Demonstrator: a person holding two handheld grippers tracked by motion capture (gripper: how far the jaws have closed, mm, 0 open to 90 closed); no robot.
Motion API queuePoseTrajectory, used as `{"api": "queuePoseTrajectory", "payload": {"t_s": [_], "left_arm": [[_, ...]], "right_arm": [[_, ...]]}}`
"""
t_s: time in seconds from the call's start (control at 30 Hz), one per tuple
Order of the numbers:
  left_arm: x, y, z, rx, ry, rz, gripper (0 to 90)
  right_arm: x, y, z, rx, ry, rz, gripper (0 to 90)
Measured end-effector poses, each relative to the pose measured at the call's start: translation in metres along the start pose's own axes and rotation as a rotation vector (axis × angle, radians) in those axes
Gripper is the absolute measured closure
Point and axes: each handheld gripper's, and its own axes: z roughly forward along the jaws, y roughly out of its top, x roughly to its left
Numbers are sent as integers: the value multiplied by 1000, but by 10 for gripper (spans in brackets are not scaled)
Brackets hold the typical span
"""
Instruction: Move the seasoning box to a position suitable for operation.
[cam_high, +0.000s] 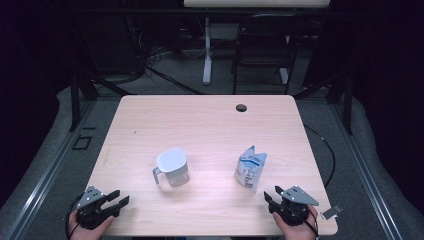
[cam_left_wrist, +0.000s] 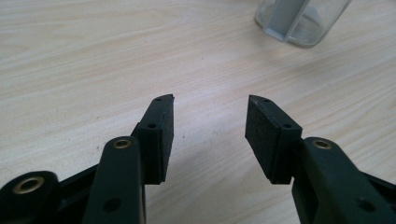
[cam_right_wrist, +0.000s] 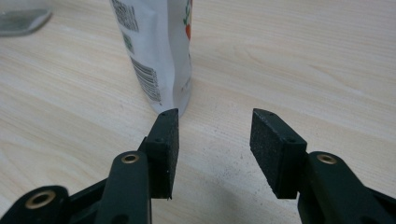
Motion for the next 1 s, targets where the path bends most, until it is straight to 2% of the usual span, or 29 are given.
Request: {"api": "queuePoseTrajectory", "payload": {"t_s": [0.13, 0.2, 0.33, 0.4, 0.47, 0.5, 0.53, 0.6, 0.67, 0.9, 1.0], "left_arm": [[-3, 6, 0, -21, 8, -22, 496], [-4, 9, 1, -23, -6, -26, 494], [-7, 16, 7, -18, -35, -41, 498], [-9, 22, 13, -20, -45, -36, 501], [-11, 29, 18, -10, -62, -26, 529], [-13, 33, 21, -6, -58, -25, 538], [-15, 37, 24, 6, -72, -27, 556], [-19, 43, 32, -13, -99, -45, 558], [-23, 48, 38, -18, -108, -42, 556], [-33, 56, 50, -18, -100, -27, 503], [-35, 60, 54, -8, -75, -16, 504]], "right_arm": [[2, 3, -5, -4, 13, -14, 561], [2, 4, -7, 1, 20, -28, 590], [-3, 4, -7, 3, 36, -8, 607], [-5, 3, -6, 10, 56, 21, 619], [-7, 3, -7, 26, 50, 7, 620], [-7, 3, -7, 26, 52, 9, 620], [-7, 4, -8, 27, 56, 17, 619], [-7, 3, -9, 27, 58, 14, 616], [-5, 2, -9, 36, 55, 6, 604], [-5, -2, -10, 26, 49, 7, 611], [-7, -3, -12, 30, 57, 3, 621]]}}
